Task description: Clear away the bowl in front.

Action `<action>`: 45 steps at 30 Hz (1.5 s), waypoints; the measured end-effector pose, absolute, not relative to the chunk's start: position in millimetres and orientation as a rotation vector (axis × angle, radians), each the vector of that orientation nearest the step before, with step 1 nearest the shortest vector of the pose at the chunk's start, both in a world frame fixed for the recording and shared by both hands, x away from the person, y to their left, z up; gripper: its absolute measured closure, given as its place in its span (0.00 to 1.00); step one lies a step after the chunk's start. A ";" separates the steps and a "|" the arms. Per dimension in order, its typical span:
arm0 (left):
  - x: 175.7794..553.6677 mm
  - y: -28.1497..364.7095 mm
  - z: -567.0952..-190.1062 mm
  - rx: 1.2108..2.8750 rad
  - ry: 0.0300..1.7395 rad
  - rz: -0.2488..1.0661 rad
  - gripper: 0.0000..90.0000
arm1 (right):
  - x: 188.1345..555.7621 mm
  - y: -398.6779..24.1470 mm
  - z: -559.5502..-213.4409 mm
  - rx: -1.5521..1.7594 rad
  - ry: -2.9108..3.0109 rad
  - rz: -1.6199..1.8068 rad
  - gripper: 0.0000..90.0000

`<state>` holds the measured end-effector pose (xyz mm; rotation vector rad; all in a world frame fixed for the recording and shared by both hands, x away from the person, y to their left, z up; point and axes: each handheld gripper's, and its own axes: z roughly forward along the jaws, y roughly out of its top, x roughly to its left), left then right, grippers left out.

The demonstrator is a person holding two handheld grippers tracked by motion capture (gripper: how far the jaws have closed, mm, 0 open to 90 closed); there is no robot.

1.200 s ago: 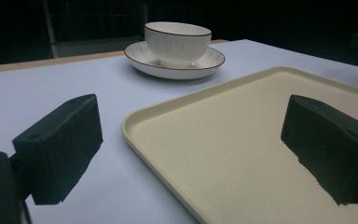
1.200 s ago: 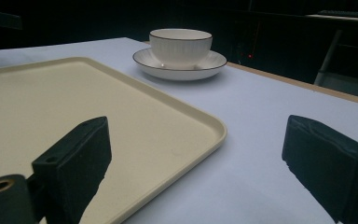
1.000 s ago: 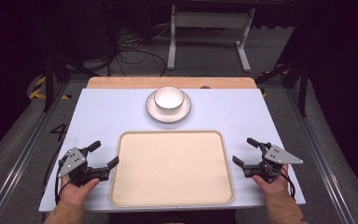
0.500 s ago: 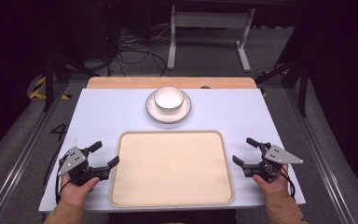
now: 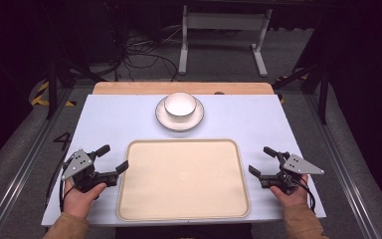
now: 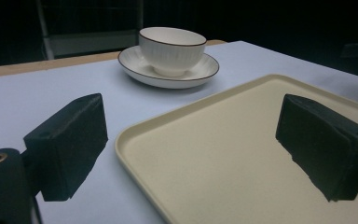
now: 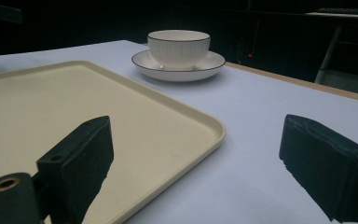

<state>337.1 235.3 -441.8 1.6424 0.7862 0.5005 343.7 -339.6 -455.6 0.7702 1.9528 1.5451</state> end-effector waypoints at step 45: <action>371.8 206.8 -358.4 1.664 0.656 0.504 0.15 | 344.7 -339.0 -455.3 0.786 1.957 1.531 0.09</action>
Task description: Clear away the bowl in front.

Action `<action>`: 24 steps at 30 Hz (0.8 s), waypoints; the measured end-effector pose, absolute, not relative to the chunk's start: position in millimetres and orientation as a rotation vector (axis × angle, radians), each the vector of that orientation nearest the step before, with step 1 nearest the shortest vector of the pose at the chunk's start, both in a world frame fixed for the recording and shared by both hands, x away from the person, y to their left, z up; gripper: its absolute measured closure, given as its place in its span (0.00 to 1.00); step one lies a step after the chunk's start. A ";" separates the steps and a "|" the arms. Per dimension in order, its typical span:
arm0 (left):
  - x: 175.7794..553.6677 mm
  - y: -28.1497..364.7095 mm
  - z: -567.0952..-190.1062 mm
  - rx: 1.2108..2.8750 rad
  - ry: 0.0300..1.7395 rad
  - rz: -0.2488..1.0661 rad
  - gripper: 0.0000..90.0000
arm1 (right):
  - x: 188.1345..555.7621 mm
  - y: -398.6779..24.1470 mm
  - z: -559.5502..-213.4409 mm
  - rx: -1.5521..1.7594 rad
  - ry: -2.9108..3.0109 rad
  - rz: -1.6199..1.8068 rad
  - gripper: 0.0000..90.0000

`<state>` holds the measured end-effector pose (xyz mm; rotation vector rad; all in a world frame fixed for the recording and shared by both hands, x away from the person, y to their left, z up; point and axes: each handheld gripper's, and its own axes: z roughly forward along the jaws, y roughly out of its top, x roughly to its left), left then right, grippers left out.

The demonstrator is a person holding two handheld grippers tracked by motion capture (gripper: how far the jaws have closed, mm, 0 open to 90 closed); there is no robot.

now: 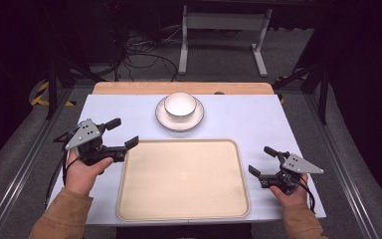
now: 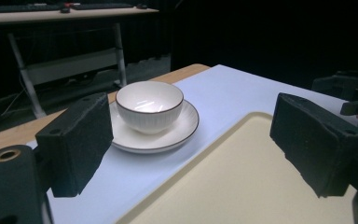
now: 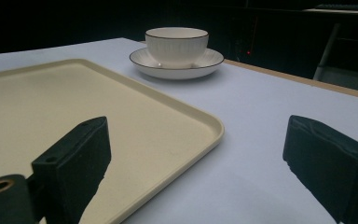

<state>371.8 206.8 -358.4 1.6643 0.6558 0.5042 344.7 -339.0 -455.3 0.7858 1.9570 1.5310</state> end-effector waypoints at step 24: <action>397.8 193.0 -341.5 1.655 0.641 0.472 0.18 | 345.7 -338.1 -455.3 0.793 1.970 1.524 0.09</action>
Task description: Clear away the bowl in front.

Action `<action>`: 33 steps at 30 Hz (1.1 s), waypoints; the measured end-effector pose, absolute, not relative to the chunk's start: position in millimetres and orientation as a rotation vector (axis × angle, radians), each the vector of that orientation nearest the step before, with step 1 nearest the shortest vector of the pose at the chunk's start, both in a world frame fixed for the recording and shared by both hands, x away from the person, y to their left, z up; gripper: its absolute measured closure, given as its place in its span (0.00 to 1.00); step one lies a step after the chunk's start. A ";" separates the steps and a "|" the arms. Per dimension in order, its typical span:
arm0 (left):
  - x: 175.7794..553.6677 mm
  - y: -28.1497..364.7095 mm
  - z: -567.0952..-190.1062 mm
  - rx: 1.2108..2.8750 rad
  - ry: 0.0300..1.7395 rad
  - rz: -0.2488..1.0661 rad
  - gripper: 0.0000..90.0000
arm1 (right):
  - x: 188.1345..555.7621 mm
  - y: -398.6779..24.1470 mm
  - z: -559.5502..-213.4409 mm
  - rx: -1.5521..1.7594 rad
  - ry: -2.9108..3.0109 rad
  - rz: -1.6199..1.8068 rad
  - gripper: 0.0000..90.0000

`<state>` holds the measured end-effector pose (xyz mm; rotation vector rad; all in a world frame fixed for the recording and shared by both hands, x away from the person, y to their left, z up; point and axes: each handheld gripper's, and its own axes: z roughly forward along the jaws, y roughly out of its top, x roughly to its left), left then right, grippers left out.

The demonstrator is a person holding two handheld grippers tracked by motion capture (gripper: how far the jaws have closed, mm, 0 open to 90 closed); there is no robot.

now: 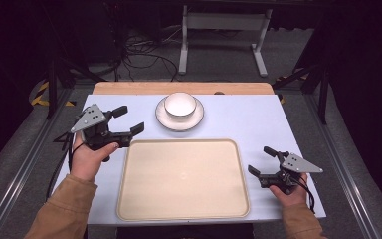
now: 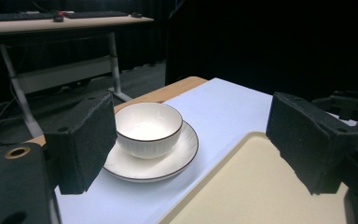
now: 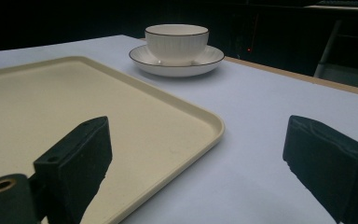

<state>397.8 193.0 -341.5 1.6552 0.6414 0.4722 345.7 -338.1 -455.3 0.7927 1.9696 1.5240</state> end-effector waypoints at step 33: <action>459.2 132.5 -330.2 1.710 0.584 0.460 0.17 | 347.2 -339.0 -455.2 0.823 1.962 1.525 0.09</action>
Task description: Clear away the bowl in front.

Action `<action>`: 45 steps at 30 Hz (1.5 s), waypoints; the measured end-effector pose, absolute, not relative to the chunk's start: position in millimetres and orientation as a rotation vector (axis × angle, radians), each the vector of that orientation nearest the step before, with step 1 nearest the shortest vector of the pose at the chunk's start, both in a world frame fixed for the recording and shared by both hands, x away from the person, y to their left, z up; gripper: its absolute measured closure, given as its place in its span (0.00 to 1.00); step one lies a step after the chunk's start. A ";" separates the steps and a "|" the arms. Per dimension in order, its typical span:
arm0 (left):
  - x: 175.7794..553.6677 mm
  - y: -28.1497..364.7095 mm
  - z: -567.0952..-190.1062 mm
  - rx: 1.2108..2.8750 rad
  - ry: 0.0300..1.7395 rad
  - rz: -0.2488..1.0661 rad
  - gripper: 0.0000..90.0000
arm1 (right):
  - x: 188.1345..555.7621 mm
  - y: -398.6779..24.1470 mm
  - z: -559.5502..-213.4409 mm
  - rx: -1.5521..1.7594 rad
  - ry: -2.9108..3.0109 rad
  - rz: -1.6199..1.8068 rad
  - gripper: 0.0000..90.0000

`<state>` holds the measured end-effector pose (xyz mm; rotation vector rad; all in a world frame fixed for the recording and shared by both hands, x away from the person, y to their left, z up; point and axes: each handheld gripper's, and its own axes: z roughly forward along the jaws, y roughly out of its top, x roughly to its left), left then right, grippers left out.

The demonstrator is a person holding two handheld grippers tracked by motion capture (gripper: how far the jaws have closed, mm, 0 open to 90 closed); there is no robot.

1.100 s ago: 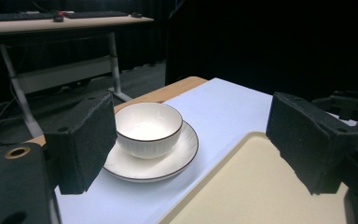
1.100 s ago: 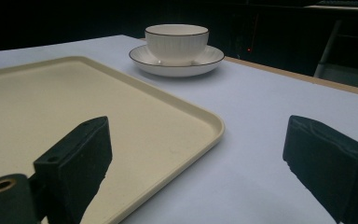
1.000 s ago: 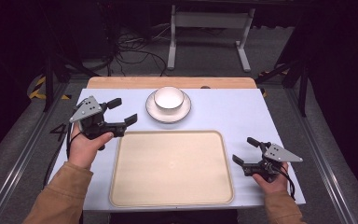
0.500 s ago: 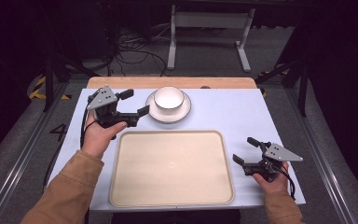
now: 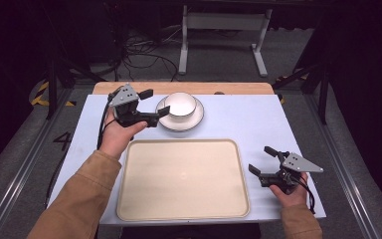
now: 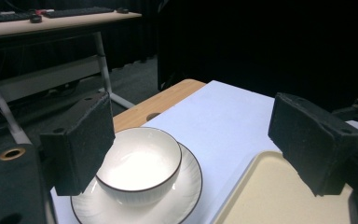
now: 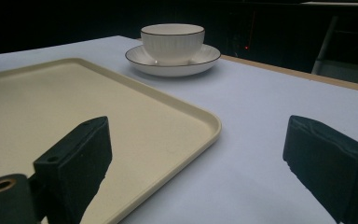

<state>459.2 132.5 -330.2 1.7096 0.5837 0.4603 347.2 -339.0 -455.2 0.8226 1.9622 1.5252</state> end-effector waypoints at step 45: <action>525.6 74.9 -344.2 2.050 0.474 0.427 0.37 | 346.7 -334.5 -454.9 0.800 1.984 1.478 0.09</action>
